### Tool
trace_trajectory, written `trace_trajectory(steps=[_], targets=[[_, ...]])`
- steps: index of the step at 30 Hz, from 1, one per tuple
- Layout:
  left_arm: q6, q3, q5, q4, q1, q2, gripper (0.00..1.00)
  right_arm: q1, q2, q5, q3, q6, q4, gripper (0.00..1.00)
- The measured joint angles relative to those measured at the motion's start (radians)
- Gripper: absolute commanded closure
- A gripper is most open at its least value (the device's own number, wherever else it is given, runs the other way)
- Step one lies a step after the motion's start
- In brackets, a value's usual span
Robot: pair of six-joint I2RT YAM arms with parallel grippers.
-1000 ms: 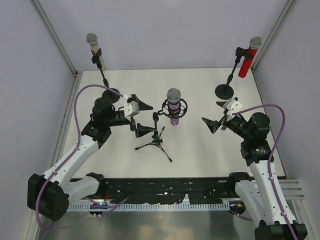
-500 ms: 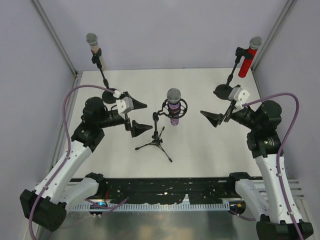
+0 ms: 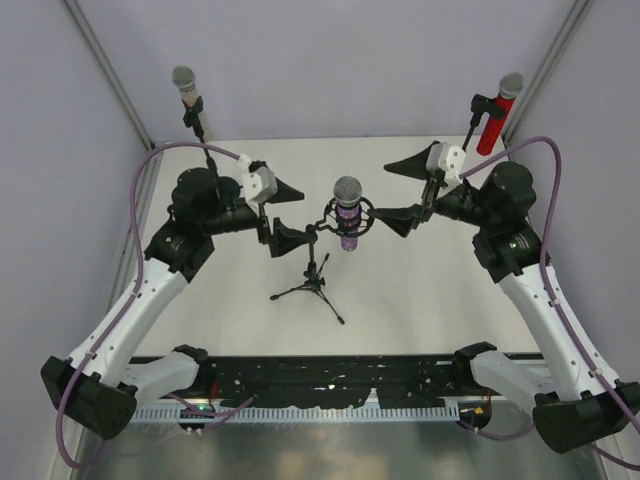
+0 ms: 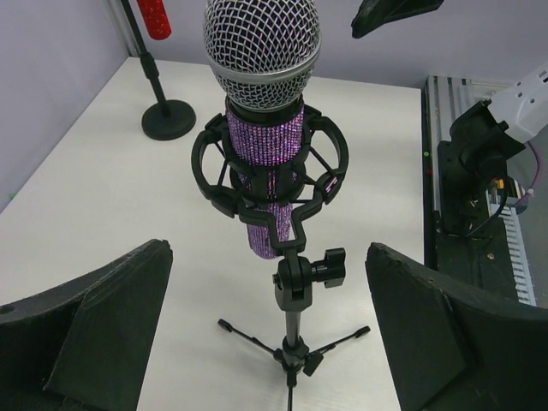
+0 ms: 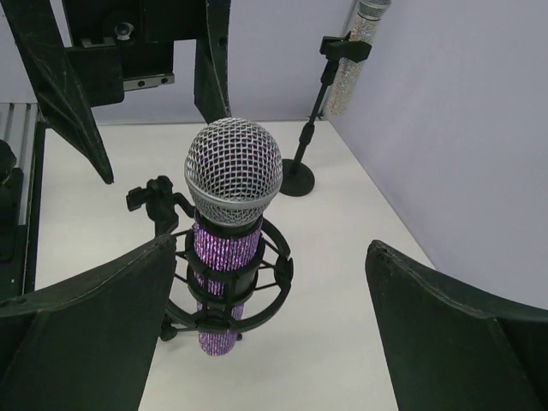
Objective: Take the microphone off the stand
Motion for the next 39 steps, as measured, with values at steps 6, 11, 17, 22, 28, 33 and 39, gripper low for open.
trace_trajectory(steps=[6, 11, 17, 22, 28, 33, 39], targets=[[-0.009, 0.011, -0.019, -0.016, -0.027, 0.029, 0.0, 0.066, 0.093, 0.048, 0.086, -0.005, -0.04, 0.04], [-0.014, 0.011, -0.027, -0.023, -0.046, 0.056, 0.01, 0.1, 0.112, 0.071, 0.104, -0.019, -0.064, 0.04], [-0.014, 0.008, -0.027, -0.024, -0.056, 0.059, 0.02, 0.147, 0.122, 0.09, 0.1, -0.05, -0.075, 0.04], [-0.015, -0.007, -0.031, -0.018, -0.059, 0.059, 0.14, 0.174, 0.15, 0.122, 0.093, -0.058, -0.071, 0.02], [-0.018, -0.047, -0.028, -0.014, -0.061, 0.06, 0.42, 0.193, 0.184, 0.139, 0.081, -0.056, -0.063, 0.04], [-0.017, -0.064, -0.025, 0.0, -0.066, 0.058, 0.45, 0.199, 0.198, 0.137, 0.068, -0.046, -0.032, 0.11], [-0.019, -0.066, -0.026, 0.019, -0.067, 0.058, 0.55, 0.2, 0.215, 0.127, 0.061, -0.019, 0.004, 0.25]])
